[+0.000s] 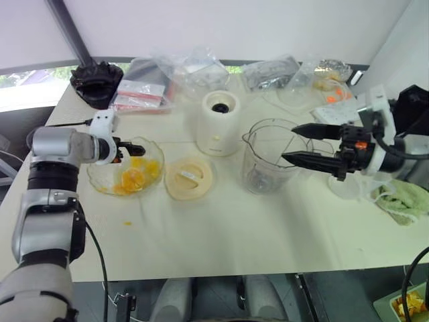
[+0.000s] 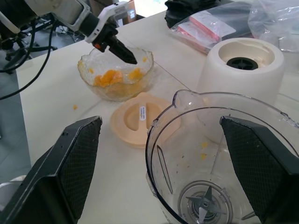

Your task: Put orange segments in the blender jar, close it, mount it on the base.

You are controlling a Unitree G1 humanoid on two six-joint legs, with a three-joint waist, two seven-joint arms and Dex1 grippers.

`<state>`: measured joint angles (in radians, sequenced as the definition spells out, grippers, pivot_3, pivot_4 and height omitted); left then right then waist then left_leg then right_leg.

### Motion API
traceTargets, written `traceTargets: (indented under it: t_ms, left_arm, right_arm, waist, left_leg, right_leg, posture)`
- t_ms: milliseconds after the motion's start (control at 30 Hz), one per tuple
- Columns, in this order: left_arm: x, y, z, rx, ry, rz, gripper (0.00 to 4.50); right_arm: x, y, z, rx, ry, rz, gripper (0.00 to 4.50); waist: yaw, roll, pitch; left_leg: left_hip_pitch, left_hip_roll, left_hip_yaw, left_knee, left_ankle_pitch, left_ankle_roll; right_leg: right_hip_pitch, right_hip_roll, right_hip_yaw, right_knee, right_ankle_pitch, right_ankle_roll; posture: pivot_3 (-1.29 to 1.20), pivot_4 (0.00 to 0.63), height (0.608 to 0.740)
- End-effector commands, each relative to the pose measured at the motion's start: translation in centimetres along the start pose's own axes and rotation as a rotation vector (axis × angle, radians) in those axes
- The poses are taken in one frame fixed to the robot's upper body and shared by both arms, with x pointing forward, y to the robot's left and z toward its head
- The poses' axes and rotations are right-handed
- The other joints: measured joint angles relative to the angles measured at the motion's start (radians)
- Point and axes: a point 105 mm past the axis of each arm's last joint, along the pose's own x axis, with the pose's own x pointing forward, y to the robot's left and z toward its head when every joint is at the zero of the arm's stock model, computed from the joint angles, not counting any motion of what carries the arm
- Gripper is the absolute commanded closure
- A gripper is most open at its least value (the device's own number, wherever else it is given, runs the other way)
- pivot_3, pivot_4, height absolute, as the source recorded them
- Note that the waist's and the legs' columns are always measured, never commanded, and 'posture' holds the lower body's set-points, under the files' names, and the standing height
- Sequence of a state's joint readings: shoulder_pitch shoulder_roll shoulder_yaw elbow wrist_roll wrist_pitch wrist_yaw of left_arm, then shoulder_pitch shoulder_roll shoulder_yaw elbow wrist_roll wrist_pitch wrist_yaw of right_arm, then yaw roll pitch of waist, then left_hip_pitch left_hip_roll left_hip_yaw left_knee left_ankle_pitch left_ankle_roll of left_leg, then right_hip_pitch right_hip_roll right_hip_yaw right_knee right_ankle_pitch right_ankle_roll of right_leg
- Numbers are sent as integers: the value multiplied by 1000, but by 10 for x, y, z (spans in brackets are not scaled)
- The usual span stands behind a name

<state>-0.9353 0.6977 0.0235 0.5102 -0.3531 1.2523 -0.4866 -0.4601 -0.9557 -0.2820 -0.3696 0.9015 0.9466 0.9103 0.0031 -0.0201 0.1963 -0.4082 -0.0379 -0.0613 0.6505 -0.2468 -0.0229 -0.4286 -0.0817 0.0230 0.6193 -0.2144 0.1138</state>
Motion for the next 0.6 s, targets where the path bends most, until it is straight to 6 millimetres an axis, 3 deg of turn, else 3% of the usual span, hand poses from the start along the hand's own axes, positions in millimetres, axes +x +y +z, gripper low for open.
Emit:
traceTargets:
  t_ms: [33, 300, 600]
  left_arm:
    - [-18, -6, 6, -6, -20, -24, 0]
    - [-20, -1, -41, -51, 106, 18, 0]
    - [-10, 3, -52, -64, 114, 44, 0]
  right_arm:
    - [0, 7, 8, -34, -30, 12, 284]
    - [2, 8, 8, -26, -27, 12, 284]
    - [3, 8, 11, -29, -28, 17, 284]
  waist:
    - [0, 0, 0]
    - [-16, 0, 0]
    - [-13, 0, 0]
  left_leg:
    - [0, 0, 0, 0, 0, 0]
    - [1, 0, -1, 0, 0, 0]
    - [0, 0, -1, 1, 0, 0]
  right_leg:
    - [0, 0, 0, 0, 0, 0]
    - [0, 0, 0, 1, 0, 0]
    - [0, 0, 0, 1, 0, 0]
  posture:
    - [0, 150, 740]
    - [0, 150, 740]
    - [0, 150, 740]
